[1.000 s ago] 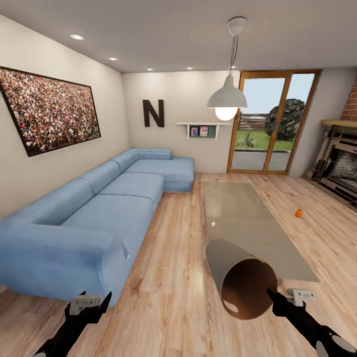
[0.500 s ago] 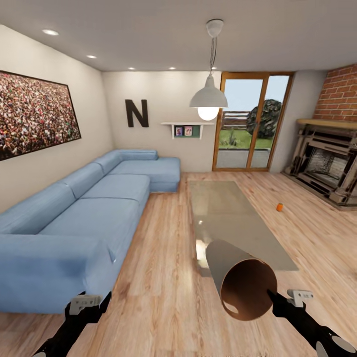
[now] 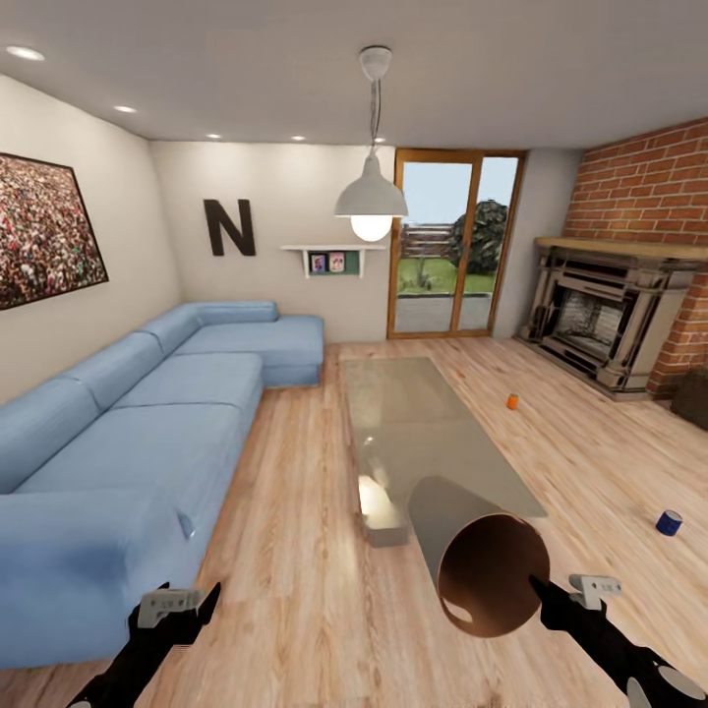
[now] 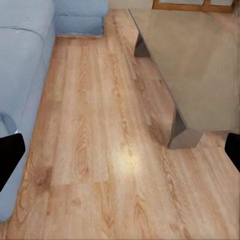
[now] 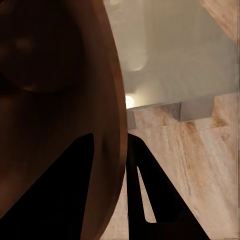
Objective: Put the three can of soda from the living room inside the tash can in the kitchen.
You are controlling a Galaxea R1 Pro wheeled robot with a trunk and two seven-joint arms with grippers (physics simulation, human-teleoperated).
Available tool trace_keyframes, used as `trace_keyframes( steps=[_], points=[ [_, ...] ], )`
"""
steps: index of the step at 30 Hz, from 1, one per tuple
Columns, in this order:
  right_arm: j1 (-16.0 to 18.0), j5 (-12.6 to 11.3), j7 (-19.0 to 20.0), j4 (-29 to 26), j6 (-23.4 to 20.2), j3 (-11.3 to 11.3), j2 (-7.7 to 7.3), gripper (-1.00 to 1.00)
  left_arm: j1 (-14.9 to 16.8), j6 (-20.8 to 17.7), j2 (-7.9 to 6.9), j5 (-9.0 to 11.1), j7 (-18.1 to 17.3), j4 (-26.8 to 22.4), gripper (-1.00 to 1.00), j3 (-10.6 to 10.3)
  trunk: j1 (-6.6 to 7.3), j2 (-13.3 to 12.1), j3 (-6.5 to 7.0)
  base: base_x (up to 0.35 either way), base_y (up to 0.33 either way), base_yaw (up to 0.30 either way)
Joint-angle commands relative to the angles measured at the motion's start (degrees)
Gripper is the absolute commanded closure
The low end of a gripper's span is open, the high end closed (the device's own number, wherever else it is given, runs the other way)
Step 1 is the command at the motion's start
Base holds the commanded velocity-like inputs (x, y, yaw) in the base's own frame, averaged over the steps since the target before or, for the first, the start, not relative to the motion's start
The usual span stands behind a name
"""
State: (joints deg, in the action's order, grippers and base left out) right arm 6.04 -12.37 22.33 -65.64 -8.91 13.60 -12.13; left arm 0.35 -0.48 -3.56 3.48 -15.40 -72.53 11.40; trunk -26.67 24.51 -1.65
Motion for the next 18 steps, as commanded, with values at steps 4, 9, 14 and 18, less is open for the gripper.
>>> trace_keyframes(
  steps=[4, 9, 14, 18],
  points=[
    [0.03, -0.64, 0.31, -0.11, -0.05, 0.07, 0.0, 1.0, 0.0, -0.03, -0.03, 0.09, -0.05, 0.02, -1.0, 0.02, 0.0, 0.01, 0.16, 0.0, 0.123, -0.253],
    [0.03, -0.64, 0.45, -0.15, 0.01, 0.11, 0.0, 1.0, 0.0, -0.09, -0.04, 0.12, -0.07, 0.02, -1.0, 0.03, 0.0, 0.01, 0.35, 0.0, 0.263, -0.253],
    [0.03, -0.64, 0.52, -0.16, 0.03, 0.11, 0.0, 1.0, 0.0, -0.11, -0.04, 0.13, -0.07, 0.02, -1.0, 0.03, 0.0, 0.01, 0.55, 0.0, 0.306, -0.253],
    [0.03, -0.64, 0.53, -0.18, 0.03, 0.12, 0.0, 1.0, 0.0, -0.13, -0.04, 0.13, -0.07, 0.02, -1.0, 0.03, 0.0, 0.01, 0.71, 0.0, 0.313, -0.253]
  ],
)
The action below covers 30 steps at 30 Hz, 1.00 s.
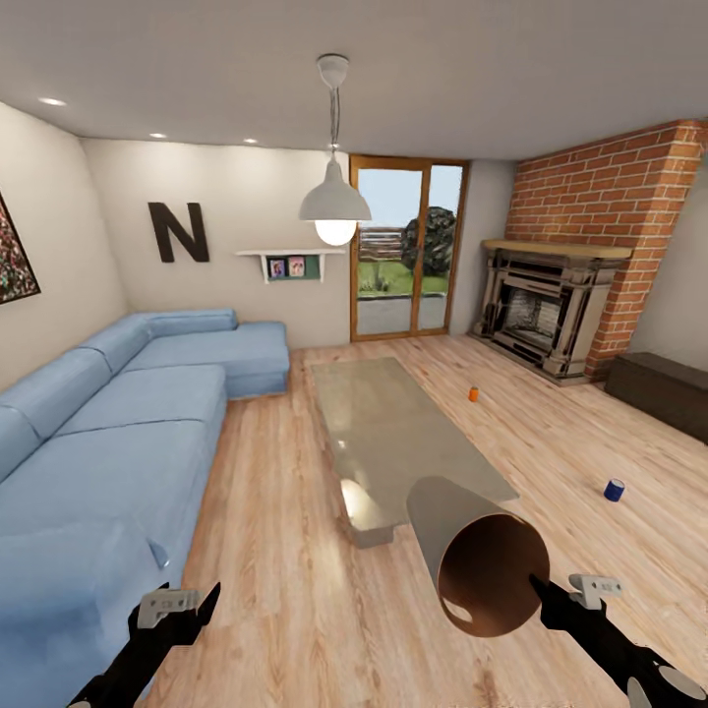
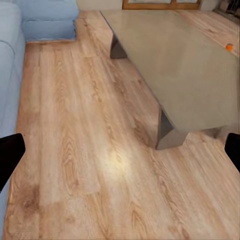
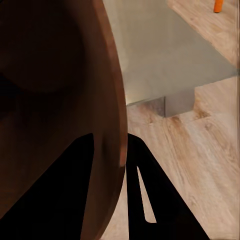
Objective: Put the three can of soda from the living room inside the tash can in the kitchen.
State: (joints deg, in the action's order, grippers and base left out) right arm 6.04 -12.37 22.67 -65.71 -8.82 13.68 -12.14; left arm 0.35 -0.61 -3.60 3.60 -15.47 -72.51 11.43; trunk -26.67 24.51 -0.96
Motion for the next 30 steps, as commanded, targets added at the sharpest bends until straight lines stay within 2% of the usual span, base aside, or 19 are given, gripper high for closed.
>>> trace_keyframes(
  steps=[1, 10, 16, 18, 24, 30],
  points=[
    [0.03, -0.64, 0.18, -0.09, -0.04, 0.03, 0.01, 1.0, 0.0, 0.0, 0.0, 0.0, 0.0, 0.0, -1.0, 0.0, 0.0, 0.01, 0.05, 0.0, 0.314, -0.253],
    [0.09, -0.64, -0.42, -0.12, -0.71, -0.12, 0.01, 1.0, 0.0, 0.07, 0.0, -0.22, 0.0, 0.0, -1.0, -0.01, 0.0, 0.01, 0.35, 0.0, 0.314, -0.252],
    [0.15, -0.7, -0.53, -0.15, -6.26, -0.08, 0.02, 1.0, 0.0, 0.08, 0.0, -0.26, 0.0, 0.0, -1.0, -0.06, 0.0, 0.01, 0.38, 0.0, 0.313, -0.252],
    [0.15, -0.72, -0.57, -0.18, -6.88, -0.07, 0.09, 1.0, 0.0, 0.09, 0.0, -0.26, 0.0, 0.0, -1.0, -0.07, 0.0, 0.01, 0.38, 0.0, 0.311, -0.252],
    [0.2, -0.73, -0.69, -0.2, -7.54, 0.22, 1.42, 1.0, 0.0, 0.09, 0.0, -0.26, 0.0, 0.0, -1.0, -0.05, 0.0, 0.01, 0.39, 0.007, 0.31, -0.252],
    [0.2, -0.73, -0.67, -0.21, -7.55, 0.41, 1.54, 1.0, 0.07, 0.07, 0.01, -0.26, 0.0, 0.0, -1.0, -0.02, 0.0, 0.01, 0.39, 0.115, 0.305, -0.252]
  ],
)
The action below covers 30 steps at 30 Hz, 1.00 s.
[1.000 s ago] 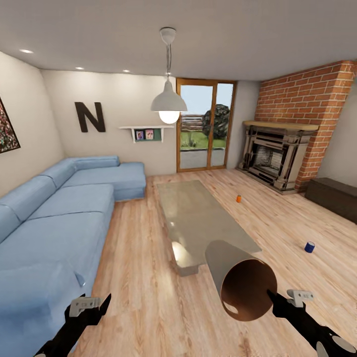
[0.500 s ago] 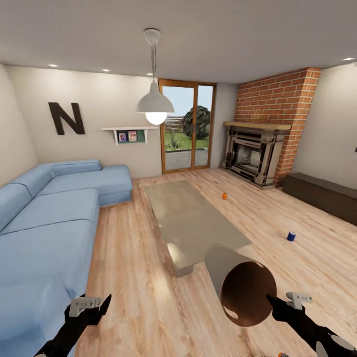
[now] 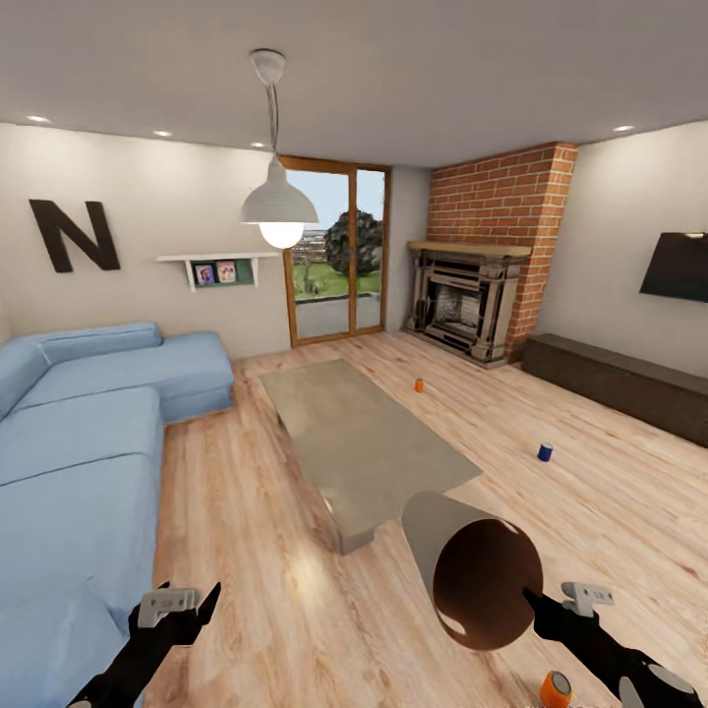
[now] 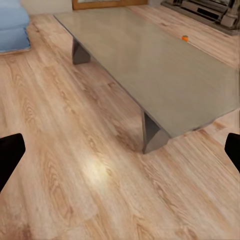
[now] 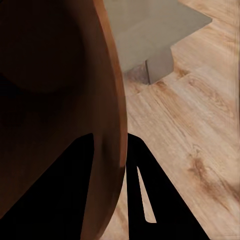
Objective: Put the three can of soda from the living room inside the tash can in the kitchen.
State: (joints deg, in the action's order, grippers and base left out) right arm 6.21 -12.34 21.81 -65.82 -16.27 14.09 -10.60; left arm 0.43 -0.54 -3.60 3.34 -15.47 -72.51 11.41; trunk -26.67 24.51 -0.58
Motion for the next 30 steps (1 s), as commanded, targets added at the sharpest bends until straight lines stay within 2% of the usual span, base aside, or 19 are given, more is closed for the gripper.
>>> trace_keyframes(
  steps=[1, 9, 16, 20, 30],
  points=[
    [0.03, -0.75, 0.21, -0.09, -0.09, 0.02, 0.0, 1.0, 0.0, 0.0, 0.02, 0.0, 0.02, 0.0, -1.0, 0.0, 0.0, 0.02, 0.01, 0.168, 0.296, -0.252],
    [0.01, -0.76, 0.25, -0.09, -0.08, -0.01, 0.05, 1.0, -0.01, 0.02, 0.06, -0.05, 0.04, 0.01, -1.0, -0.02, 0.0, 0.02, 0.01, 0.203, 0.273, -0.252],
    [0.01, -0.76, 0.17, -0.09, -0.08, -0.02, 0.06, 1.0, -0.07, 0.73, 0.07, -0.07, 0.08, 0.06, -1.0, -0.05, 0.0, 0.02, 0.01, 0.07, 0.064, -0.252],
    [-0.03, -0.76, 0.17, -0.09, -0.08, -0.09, 0.13, 1.0, -0.08, 0.87, 0.08, -0.2, 0.1, 0.15, -1.0, -0.07, 0.0, 0.02, 0.01, 0.12, -0.101, -0.252],
    [-0.03, -0.69, 0.16, -0.09, -0.05, -0.19, 0.15, 1.0, -0.08, 1.16, 0.1, -0.29, 0.09, 0.18, -1.0, -0.07, 0.0, 0.02, 0.01, 0.122, -0.24, -0.252]
  ],
)
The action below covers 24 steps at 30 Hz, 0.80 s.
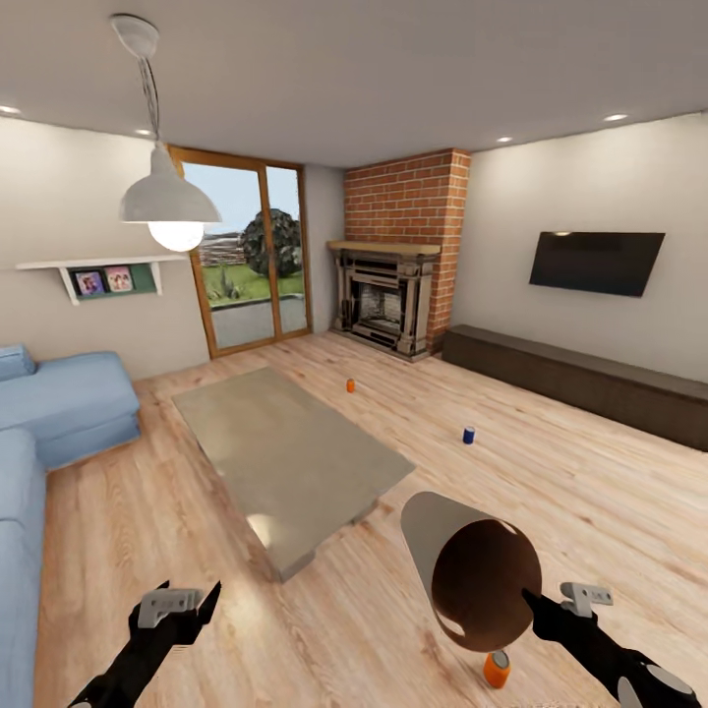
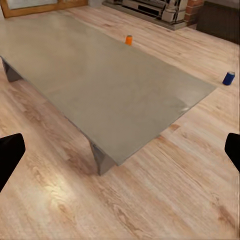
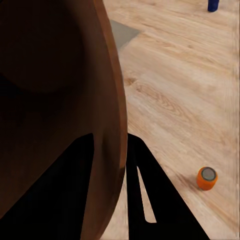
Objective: Put the three can of soda from the living room inside the tash can in the kitchen.
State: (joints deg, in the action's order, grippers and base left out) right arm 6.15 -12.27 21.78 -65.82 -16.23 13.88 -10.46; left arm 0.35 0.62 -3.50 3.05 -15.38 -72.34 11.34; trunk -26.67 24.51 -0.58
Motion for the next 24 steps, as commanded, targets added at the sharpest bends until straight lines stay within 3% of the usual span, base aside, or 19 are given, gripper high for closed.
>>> trace_keyframes(
  steps=[1, 24],
  points=[
    [0.03, -0.76, 0.19, -0.1, -0.07, 0.01, 0.0, 1.0, 0.0, 0.06, -0.01, 0.0, 0.0, 0.0, -1.0, 0.0, 0.0, 0.02, 0.01, 0.115, -0.265, -0.252],
    [0.04, -0.74, 0.15, -0.01, 0.2, 0.01, 0.45, 1.0, 0.0, 0.26, -0.02, -0.01, 0.0, 0.03, -1.0, 0.0, 0.0, 0.02, 0.01, 0.109, -0.269, -0.252]
  ],
)
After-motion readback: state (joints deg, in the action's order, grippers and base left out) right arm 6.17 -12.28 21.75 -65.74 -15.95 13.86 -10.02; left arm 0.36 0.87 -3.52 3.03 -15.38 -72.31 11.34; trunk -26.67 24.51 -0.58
